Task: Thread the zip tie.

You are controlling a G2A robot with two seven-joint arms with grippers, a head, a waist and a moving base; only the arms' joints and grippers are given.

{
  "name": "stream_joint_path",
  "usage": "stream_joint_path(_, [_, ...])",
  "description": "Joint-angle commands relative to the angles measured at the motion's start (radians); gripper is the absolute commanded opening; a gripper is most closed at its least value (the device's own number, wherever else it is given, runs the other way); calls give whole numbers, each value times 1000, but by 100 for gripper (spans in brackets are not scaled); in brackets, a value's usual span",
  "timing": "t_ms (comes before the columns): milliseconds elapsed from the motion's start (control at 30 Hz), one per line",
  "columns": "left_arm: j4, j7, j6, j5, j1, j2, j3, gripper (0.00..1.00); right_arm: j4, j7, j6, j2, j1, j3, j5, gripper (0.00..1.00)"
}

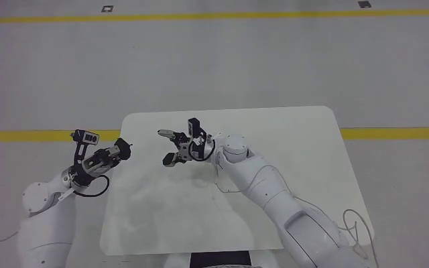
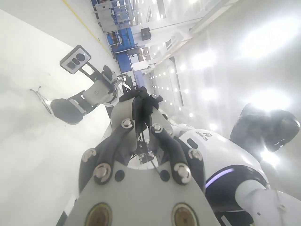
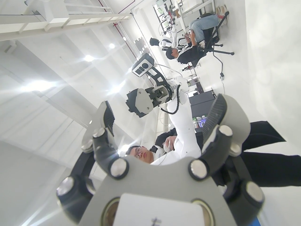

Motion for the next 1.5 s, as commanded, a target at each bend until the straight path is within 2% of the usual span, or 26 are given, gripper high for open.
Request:
stream_joint_path(0, [0, 0, 0, 0, 0, 0, 0, 0, -43, -56, 33, 12, 7, -7, -124, 100])
stream_joint_path(100, [0, 0, 0, 0, 0, 0, 0, 0, -138, -94, 104, 35, 10, -13, -265, 100])
stream_joint_path(200, [0, 0, 0, 0, 0, 0, 0, 0, -243, -81, 182, 62, 7, -13, -407, 100])
stream_joint_path(300, [0, 0, 0, 0, 0, 0, 0, 0, -341, -12, 249, 91, 2, -11, -537, 100])
stream_joint_path(367, [0, 0, 0, 0, 0, 0, 0, 0, -372, 59, 249, 110, 4, -13, -627, 100])
stream_joint_path(500, [0, 0, 0, 0, 0, 0, 0, 0, -382, 200, 249, 132, 25, -21, -768, 100])
stream_joint_path(800, [0, 0, 0, 0, 0, 0, 0, 0, -380, 196, 248, 134, 23, -24, -788, 100])
stream_joint_path(1033, [0, 0, 0, 0, 0, 0, 0, 0, -391, 281, 249, 143, 67, -98, -1051, 100])
stream_joint_path(1167, [0, 0, 0, 0, 0, 0, 0, 0, -375, 373, 249, 129, 89, -144, -1183, 100])
stream_joint_path(1267, [0, 0, 0, 0, 0, 0, 0, 0, -362, 447, 249, 110, 100, -169, -1189, 100])
stream_joint_path(1467, [0, 0, 0, 0, 0, 0, 0, 0, -360, 449, 249, 108, 102, -170, -1190, 100])
